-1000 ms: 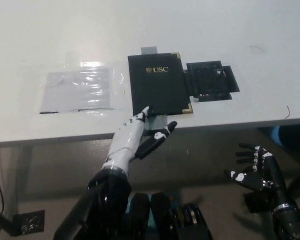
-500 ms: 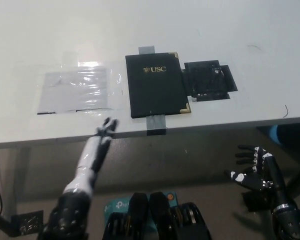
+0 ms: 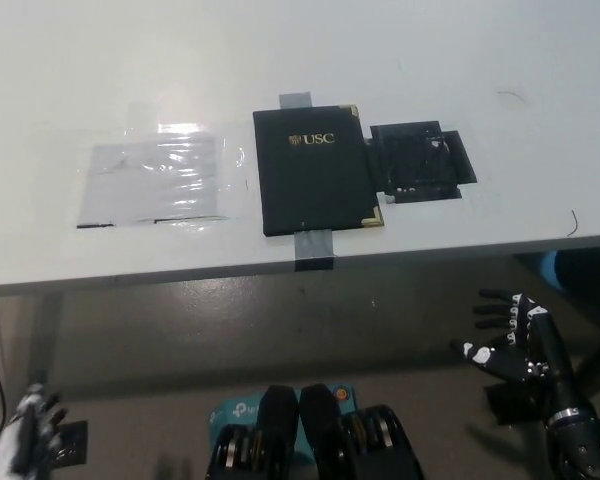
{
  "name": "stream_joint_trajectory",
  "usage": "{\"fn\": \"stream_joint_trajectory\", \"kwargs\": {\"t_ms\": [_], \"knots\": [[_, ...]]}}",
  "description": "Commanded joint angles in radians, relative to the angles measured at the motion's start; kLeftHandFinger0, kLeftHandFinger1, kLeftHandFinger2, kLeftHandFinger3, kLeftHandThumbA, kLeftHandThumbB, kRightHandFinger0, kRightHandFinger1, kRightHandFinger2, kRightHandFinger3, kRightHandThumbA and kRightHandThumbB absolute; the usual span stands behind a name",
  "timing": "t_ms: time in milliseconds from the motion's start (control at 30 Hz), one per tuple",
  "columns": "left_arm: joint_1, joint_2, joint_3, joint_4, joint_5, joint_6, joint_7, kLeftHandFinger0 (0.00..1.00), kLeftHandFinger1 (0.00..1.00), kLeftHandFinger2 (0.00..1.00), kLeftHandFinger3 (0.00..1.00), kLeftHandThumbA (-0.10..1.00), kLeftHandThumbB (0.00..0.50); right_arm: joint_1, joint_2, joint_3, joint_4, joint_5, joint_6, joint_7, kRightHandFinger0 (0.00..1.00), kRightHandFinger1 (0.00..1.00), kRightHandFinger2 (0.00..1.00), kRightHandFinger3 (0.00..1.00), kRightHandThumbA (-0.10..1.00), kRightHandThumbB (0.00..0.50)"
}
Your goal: The robot uses its left hand to push the cover of the diary kept in the middle of the desk towards the right to close it
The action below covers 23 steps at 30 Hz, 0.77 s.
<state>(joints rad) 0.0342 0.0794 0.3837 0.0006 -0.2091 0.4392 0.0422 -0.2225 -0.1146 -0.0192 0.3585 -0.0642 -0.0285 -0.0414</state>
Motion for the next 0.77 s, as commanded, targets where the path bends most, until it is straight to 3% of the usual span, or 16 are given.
{"fn": "stream_joint_trajectory", "kwargs": {"t_ms": [0, 167, 233, 333, 500, 733], "knots": [[0.054, -0.038, 0.312, -0.018, -0.497, -0.183, -0.170, 0.91, 0.90, 0.92, 0.95, 0.80, 0.386, -0.034, -0.017, -0.059, -0.021, 0.037, -0.043, -0.028, 0.34, 0.54, 0.59, 0.70, 1.00, 0.402], [0.055, -0.044, 0.310, -0.018, -0.459, -0.195, -0.199, 0.90, 0.89, 0.92, 0.96, 0.79, 0.399, -0.031, -0.018, -0.060, -0.020, 0.024, -0.044, -0.032, 0.36, 0.54, 0.59, 0.70, 1.00, 0.394], [0.041, -0.060, 0.340, -0.021, -0.493, -0.170, -0.185, 0.90, 0.88, 0.90, 0.92, 0.82, 0.359, -0.033, -0.015, -0.066, -0.012, 0.031, -0.049, -0.029, 0.35, 0.55, 0.59, 0.71, 1.00, 0.387], [0.009, -0.065, 0.366, -0.013, -0.522, -0.150, -0.179, 0.91, 0.88, 0.90, 0.94, 0.79, 0.365, -0.041, -0.014, -0.072, -0.010, 0.031, -0.046, -0.032, 0.36, 0.56, 0.60, 0.71, 1.00, 0.390], [-0.002, -0.082, 0.397, -0.039, -0.545, -0.099, -0.136, 0.86, 0.83, 0.85, 0.90, 0.79, 0.370, -0.032, -0.011, -0.078, -0.016, 0.031, -0.045, -0.027, 0.36, 0.54, 0.58, 0.71, 1.00, 0.401], [0.010, -0.076, 0.389, -0.033, -0.560, -0.108, -0.160, 0.83, 0.82, 0.85, 0.87, 0.78, 0.370, -0.022, -0.003, -0.085, -0.030, 0.025, -0.032, -0.022, 0.37, 0.55, 0.60, 0.72, 1.00, 0.401]]}}
